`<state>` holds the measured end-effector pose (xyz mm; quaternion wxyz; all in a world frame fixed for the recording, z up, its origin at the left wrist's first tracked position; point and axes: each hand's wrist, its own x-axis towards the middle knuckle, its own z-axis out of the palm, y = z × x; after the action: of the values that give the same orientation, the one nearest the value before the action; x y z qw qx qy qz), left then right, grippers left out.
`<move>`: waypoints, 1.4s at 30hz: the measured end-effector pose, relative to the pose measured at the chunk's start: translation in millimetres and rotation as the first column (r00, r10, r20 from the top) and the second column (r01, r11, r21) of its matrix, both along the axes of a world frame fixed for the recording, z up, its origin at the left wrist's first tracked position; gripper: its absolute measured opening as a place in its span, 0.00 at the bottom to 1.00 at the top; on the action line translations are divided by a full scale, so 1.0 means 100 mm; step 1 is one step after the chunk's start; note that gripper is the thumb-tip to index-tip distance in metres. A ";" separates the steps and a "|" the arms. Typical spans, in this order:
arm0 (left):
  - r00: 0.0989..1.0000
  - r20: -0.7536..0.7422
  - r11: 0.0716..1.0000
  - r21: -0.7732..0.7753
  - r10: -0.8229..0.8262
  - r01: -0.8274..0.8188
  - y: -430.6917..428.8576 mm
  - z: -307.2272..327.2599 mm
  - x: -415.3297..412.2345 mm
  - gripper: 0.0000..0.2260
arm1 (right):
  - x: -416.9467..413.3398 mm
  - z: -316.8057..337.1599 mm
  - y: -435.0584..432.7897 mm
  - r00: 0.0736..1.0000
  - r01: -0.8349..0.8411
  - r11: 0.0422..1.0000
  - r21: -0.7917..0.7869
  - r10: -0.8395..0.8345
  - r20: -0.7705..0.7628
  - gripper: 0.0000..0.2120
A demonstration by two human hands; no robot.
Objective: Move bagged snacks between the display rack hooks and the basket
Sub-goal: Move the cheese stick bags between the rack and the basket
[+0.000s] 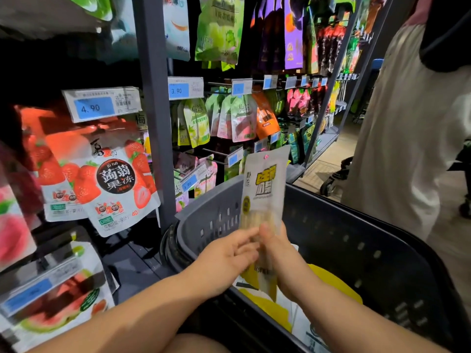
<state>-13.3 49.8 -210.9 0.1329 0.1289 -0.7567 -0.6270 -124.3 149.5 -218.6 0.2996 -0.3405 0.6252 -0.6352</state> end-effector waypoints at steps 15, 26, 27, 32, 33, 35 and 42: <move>0.883 0.071 0.874 -0.197 0.464 -0.443 -0.24 0.04 -0.11 0.35 | -0.38 0.16 0.20 0.992 0.057 0.988 -0.146 -0.039 0.122 0.18; 0.902 0.147 0.870 -0.365 0.406 -0.332 -0.51 0.14 -0.09 0.10 | -0.60 -0.01 0.17 0.994 0.102 0.980 0.172 -0.109 0.031 0.21; 0.884 0.125 0.850 -0.362 0.451 -0.382 -0.50 0.13 -0.08 0.09 | -0.64 -0.07 0.16 0.985 0.139 0.955 0.260 -0.161 0.063 0.21; 0.826 -0.019 0.778 -0.325 0.563 -0.537 -0.43 0.11 -0.03 0.10 | -0.77 -0.69 0.27 0.972 0.234 0.650 0.723 -0.129 -0.199 0.14; 0.822 -0.029 0.776 -0.314 0.568 -0.547 -0.42 0.11 -0.02 0.11 | -0.75 -0.78 0.28 0.963 0.260 0.611 0.748 -0.109 -0.245 0.12; 0.821 -0.027 0.781 -0.290 0.571 -0.553 -0.42 0.07 0.00 0.09 | -0.67 -0.86 0.27 0.960 0.277 0.570 0.774 -0.129 -0.248 0.10; 0.805 -0.007 0.772 -0.276 0.594 -0.572 -0.42 0.03 0.06 0.09 | -0.57 -1.21 0.26 0.924 0.209 0.610 0.764 -0.379 0.050 0.15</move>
<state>-7.7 7.5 -207.4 0.3059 0.3632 -0.7608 -0.4423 -180.9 175.7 -339.9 0.3665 -0.0117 0.8424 -0.3948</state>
